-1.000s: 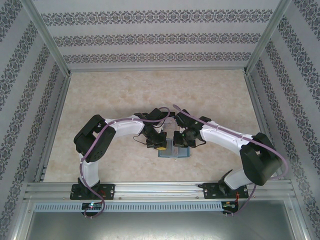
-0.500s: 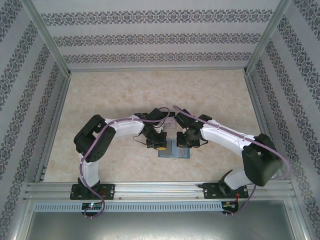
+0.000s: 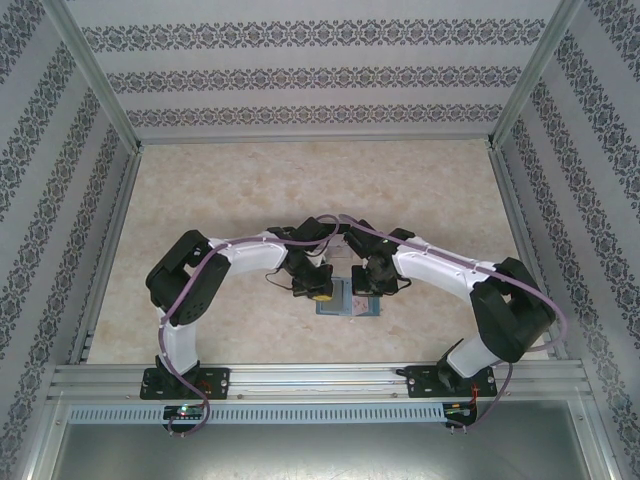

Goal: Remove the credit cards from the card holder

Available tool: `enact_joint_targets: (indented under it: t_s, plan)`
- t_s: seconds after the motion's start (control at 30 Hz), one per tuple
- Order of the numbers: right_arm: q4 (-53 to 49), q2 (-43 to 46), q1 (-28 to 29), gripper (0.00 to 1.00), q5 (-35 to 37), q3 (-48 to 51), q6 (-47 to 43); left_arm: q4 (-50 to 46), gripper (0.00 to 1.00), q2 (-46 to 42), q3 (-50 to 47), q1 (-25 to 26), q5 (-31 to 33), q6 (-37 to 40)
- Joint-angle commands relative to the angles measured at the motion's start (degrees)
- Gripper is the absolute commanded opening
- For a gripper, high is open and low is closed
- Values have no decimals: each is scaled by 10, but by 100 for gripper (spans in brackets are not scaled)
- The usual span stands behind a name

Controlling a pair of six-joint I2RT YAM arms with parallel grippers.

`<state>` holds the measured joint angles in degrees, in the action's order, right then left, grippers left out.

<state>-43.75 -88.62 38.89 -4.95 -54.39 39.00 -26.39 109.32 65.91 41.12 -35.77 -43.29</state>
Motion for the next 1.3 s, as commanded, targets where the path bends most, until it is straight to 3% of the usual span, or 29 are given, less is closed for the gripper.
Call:
enact_joint_targets:
  t_s: [0.0, 0.27, 0.53, 0.93, 1.13, 1.27]
  plan:
    - [3, -24, 17, 0, -2, -9, -7, -25, 0, -16, -36, -1, 31, 2]
    - [-31, -10, 19, 0, 15, -35, -15, -25, 0, -52, -77, -3, 46, -7]
    - [-84, -8, 19, 0, 69, -50, -27, -28, 0, -49, -59, -5, 44, -3]
    - [-48, 35, 8, 0, 10, -54, -43, -16, 8, -48, -5, -5, 13, -4]
    - [-31, 52, 4, 0, -28, -58, -168, -24, 9, -61, -9, -7, 37, -3]
    - [-43, 48, -1, 0, -13, -68, -282, -22, 10, -77, -29, -12, 52, -9]
